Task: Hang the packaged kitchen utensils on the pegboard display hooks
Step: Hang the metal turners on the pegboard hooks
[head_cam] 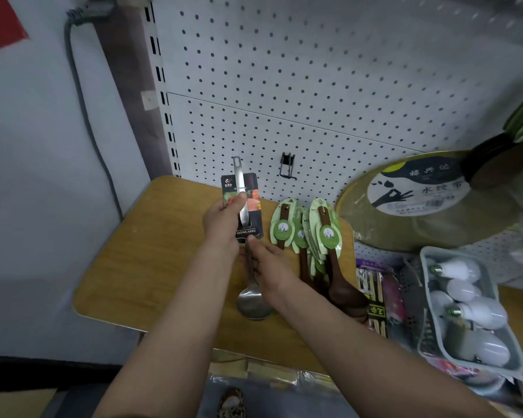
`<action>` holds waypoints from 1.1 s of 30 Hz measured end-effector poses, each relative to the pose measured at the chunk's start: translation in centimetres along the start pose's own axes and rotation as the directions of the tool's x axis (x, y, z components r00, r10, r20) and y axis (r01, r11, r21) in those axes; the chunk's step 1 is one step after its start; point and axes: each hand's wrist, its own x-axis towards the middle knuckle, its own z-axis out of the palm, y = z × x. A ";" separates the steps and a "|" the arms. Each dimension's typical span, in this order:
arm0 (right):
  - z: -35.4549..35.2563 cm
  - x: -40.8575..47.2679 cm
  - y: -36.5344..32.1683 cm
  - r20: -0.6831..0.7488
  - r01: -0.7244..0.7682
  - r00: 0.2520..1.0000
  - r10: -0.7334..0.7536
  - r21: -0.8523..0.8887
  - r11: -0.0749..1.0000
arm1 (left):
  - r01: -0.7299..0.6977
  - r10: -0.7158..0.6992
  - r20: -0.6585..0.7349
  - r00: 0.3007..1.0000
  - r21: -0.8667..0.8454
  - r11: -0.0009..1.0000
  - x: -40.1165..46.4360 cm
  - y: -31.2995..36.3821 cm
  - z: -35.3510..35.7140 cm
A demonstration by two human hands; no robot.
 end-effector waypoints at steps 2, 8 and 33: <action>-0.9 -1.0 -0.3 -0.025 0.027 0.999 -0.027 0.016 1.000 | -0.013 0.013 0.019 1.000 -0.001 1.000 -1.7 -0.2 1.0; -6.2 -6.4 -2.2 -0.074 0.094 0.993 -0.090 0.063 0.994 | -0.057 0.057 0.077 0.995 -0.010 0.998 -8.8 -2.2 5.3; -56.2 -36.5 -2.2 -0.565 0.498 0.788 -0.245 0.351 0.793 | -0.074 -0.046 0.628 0.777 0.164 0.984 -49.4 -33.6 37.6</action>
